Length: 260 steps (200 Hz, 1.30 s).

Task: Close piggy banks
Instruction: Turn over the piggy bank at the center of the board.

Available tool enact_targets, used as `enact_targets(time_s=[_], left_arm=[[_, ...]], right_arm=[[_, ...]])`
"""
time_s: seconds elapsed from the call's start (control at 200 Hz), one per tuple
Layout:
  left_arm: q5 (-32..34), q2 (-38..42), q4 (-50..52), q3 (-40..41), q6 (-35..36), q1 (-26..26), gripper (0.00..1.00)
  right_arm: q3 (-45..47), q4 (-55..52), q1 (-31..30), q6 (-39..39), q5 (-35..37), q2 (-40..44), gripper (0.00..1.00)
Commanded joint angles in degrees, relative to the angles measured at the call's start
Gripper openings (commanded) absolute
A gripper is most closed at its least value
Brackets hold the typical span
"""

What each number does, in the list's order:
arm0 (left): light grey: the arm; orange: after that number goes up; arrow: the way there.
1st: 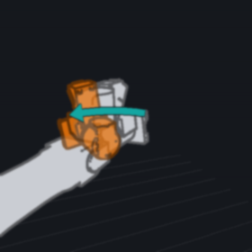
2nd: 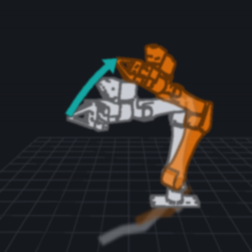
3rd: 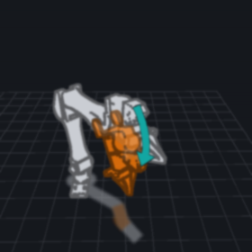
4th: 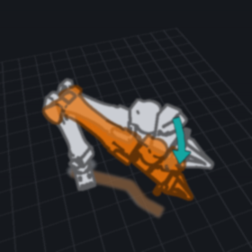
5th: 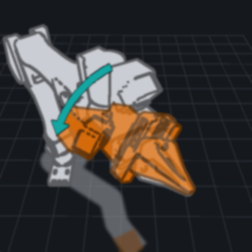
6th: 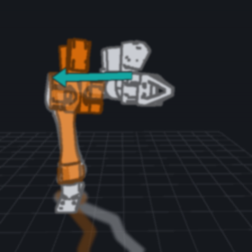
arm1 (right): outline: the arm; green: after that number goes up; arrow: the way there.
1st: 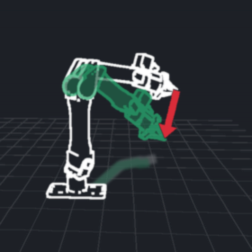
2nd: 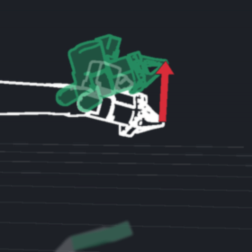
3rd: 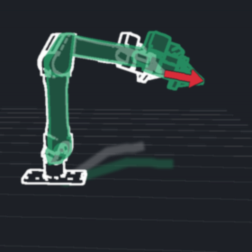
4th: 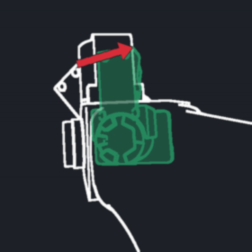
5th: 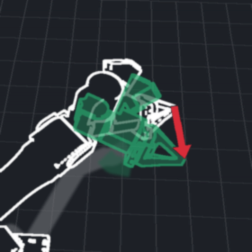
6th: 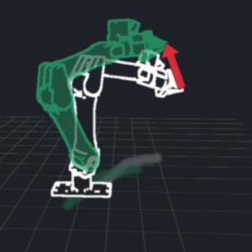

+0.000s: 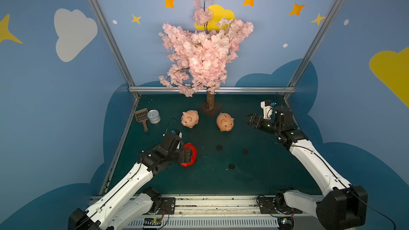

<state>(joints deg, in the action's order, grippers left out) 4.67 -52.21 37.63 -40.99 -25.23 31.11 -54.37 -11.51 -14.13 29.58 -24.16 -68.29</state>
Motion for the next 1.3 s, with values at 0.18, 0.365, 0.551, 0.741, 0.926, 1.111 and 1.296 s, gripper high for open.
enact_targets(time_s=[0.18,0.365,0.551,0.741,0.926,1.111,1.296], left_arm=[[3.2,-2.5,-0.3,-0.2,1.6,4.7,0.99],[8.6,-6.4,0.8,-2.1,3.0,7.3,0.99],[12.0,-10.0,2.6,-4.8,5.5,8.2,0.99],[9.8,-11.5,2.3,-5.7,6.4,8.3,0.99],[6.6,-11.3,1.2,-4.2,5.6,8.7,0.99],[10.0,-12.3,3.3,-4.2,3.5,9.0,0.99],[13.1,-13.5,6.0,-4.5,0.8,9.1,0.97]], right_arm=[[-0.7,-0.4,-1.7,-1.4,1.4,-1.0,0.90],[1.0,1.7,-2.4,-0.9,2.2,-2.1,0.90],[0.6,2.1,-3.1,-0.7,2.8,-2.5,0.90],[0.4,1.4,-3.4,-1.6,3.4,-1.9,0.90],[1.5,1.7,-3.6,-1.1,3.7,-1.1,0.90],[1.5,1.1,-3.8,-1.4,3.6,-1.1,0.90],[1.6,0.9,-4.0,-1.4,3.5,-1.3,0.90]])
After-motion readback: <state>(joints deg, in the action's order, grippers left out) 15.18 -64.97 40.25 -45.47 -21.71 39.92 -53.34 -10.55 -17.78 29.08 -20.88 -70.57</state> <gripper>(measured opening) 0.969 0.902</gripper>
